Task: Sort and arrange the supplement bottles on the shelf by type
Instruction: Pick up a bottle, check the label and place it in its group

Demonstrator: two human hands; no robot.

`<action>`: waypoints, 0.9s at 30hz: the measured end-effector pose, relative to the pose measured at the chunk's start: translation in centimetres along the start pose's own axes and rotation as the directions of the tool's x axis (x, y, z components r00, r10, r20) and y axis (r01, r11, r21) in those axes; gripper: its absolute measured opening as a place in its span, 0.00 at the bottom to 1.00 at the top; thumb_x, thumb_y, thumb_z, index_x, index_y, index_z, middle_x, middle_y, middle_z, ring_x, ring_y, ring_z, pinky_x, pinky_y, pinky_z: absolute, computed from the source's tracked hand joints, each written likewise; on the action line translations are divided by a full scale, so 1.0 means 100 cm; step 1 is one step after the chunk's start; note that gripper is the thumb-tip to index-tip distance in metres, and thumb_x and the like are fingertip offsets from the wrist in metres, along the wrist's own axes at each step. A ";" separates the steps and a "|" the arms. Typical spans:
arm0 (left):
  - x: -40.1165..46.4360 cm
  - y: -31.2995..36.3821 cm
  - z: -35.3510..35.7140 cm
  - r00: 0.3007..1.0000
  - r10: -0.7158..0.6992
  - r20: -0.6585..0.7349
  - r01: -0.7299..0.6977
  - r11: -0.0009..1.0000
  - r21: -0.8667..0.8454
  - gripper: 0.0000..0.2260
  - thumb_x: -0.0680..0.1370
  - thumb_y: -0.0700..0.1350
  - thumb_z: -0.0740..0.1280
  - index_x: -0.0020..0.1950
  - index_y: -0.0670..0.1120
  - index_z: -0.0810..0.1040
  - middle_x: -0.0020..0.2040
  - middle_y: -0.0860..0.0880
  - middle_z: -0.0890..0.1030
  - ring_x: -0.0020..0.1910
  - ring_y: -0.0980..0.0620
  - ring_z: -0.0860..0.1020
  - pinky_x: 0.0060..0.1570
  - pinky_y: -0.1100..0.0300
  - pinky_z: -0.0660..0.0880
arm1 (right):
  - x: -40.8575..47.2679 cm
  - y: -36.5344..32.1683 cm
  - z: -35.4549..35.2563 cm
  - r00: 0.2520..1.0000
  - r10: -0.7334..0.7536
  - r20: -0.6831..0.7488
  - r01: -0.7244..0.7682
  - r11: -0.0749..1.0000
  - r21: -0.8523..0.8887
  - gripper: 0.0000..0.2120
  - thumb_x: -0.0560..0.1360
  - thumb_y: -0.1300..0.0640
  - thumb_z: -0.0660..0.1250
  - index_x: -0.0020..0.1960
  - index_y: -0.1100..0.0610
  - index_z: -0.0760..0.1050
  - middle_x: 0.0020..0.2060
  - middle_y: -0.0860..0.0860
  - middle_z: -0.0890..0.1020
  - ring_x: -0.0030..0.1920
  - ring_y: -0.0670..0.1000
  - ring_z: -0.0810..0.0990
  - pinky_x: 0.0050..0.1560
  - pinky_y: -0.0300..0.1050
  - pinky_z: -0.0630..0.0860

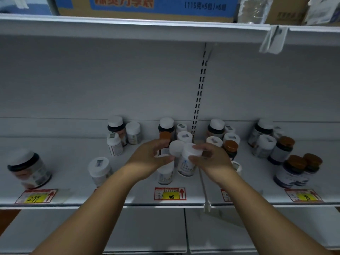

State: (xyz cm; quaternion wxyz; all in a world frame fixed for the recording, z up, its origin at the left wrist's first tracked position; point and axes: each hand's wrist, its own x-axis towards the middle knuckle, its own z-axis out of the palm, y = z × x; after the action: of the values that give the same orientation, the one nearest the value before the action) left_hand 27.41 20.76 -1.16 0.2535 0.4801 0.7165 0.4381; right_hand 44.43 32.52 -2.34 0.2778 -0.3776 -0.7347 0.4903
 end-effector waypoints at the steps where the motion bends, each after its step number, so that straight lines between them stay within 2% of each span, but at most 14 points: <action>1: 0.001 -0.002 0.000 1.000 -0.004 -0.002 0.004 1.000 0.001 0.23 0.71 0.49 0.72 0.66 0.55 0.72 0.56 0.65 0.73 0.60 0.58 0.72 0.59 0.63 0.67 | 0.001 0.003 0.001 1.000 0.007 0.009 -0.007 1.000 -0.031 0.14 0.68 0.55 0.73 0.50 0.44 0.75 0.53 0.47 0.77 0.52 0.47 0.76 0.50 0.39 0.72; 6: 0.006 -0.013 -0.002 1.000 -0.026 0.007 0.026 1.000 -0.015 0.24 0.71 0.51 0.72 0.65 0.57 0.72 0.64 0.58 0.74 0.65 0.53 0.71 0.64 0.57 0.68 | -0.002 0.017 0.014 0.995 0.038 0.097 -0.024 0.990 -0.141 0.14 0.67 0.55 0.74 0.48 0.43 0.73 0.54 0.47 0.76 0.52 0.46 0.75 0.51 0.39 0.73; 9: 0.005 -0.017 -0.003 0.999 -0.039 0.003 0.039 0.998 -0.039 0.24 0.70 0.51 0.73 0.64 0.58 0.72 0.62 0.60 0.73 0.65 0.52 0.71 0.66 0.54 0.68 | -0.003 0.022 0.020 0.992 0.012 0.124 0.004 0.991 -0.133 0.15 0.66 0.56 0.75 0.45 0.42 0.72 0.54 0.45 0.76 0.53 0.45 0.75 0.49 0.36 0.73; 12: 0.006 -0.018 -0.006 0.999 -0.035 0.002 0.036 0.999 -0.040 0.23 0.70 0.52 0.73 0.63 0.59 0.72 0.60 0.61 0.73 0.64 0.54 0.71 0.64 0.59 0.67 | -0.003 0.024 0.019 0.989 0.002 0.146 0.024 0.984 -0.176 0.15 0.65 0.54 0.75 0.45 0.41 0.72 0.54 0.43 0.75 0.53 0.44 0.74 0.53 0.39 0.74; 15: 0.004 -0.015 -0.013 1.000 -0.006 0.009 0.006 1.000 0.001 0.22 0.71 0.53 0.71 0.64 0.59 0.72 0.63 0.61 0.73 0.64 0.56 0.70 0.62 0.62 0.66 | -0.005 0.021 0.014 0.982 -0.017 0.185 0.063 0.968 -0.244 0.16 0.66 0.50 0.74 0.49 0.41 0.72 0.54 0.40 0.74 0.54 0.42 0.73 0.54 0.38 0.70; 17: 0.002 -0.009 -0.025 1.000 0.015 0.000 -0.015 0.998 0.067 0.20 0.73 0.56 0.68 0.64 0.62 0.70 0.62 0.64 0.70 0.62 0.58 0.69 0.59 0.63 0.65 | -0.003 0.014 0.010 0.988 -0.064 0.140 0.095 0.970 -0.222 0.15 0.68 0.47 0.72 0.52 0.41 0.73 0.54 0.39 0.75 0.56 0.42 0.73 0.52 0.34 0.69; 20: 0.003 0.001 -0.062 0.993 0.063 -0.101 -0.041 0.977 0.208 0.21 0.73 0.59 0.65 0.66 0.61 0.69 0.60 0.64 0.69 0.58 0.61 0.69 0.56 0.65 0.64 | 0.007 -0.014 0.013 0.988 -0.149 0.035 0.152 0.982 -0.111 0.11 0.71 0.47 0.69 0.52 0.38 0.73 0.53 0.38 0.76 0.52 0.39 0.74 0.46 0.27 0.68; 24: 0.000 -0.001 -0.115 0.973 0.079 -0.217 -0.016 0.960 0.279 0.21 0.76 0.58 0.61 0.69 0.58 0.67 0.66 0.57 0.70 0.57 0.62 0.67 0.57 0.66 0.61 | 0.032 -0.059 0.052 0.947 -0.306 0.099 0.314 0.946 -0.084 0.11 0.72 0.49 0.68 0.50 0.35 0.72 0.55 0.43 0.78 0.56 0.44 0.76 0.58 0.41 0.72; 27: -0.009 -0.015 -0.136 0.969 0.021 -0.247 0.047 0.962 0.267 0.20 0.77 0.57 0.59 0.69 0.55 0.67 0.71 0.54 0.69 0.57 0.59 0.67 0.58 0.65 0.61 | 0.049 -0.078 0.101 0.907 -0.377 0.189 0.410 0.893 -0.185 0.13 0.72 0.52 0.68 0.57 0.47 0.75 0.58 0.49 0.78 0.58 0.48 0.76 0.59 0.41 0.72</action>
State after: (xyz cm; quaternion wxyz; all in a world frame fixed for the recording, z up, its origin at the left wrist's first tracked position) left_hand 16.41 14.50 4.13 0.0967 0.4469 0.7989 0.3907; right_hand 31.62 29.57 1.44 0.2725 -0.2118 -0.8643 0.3658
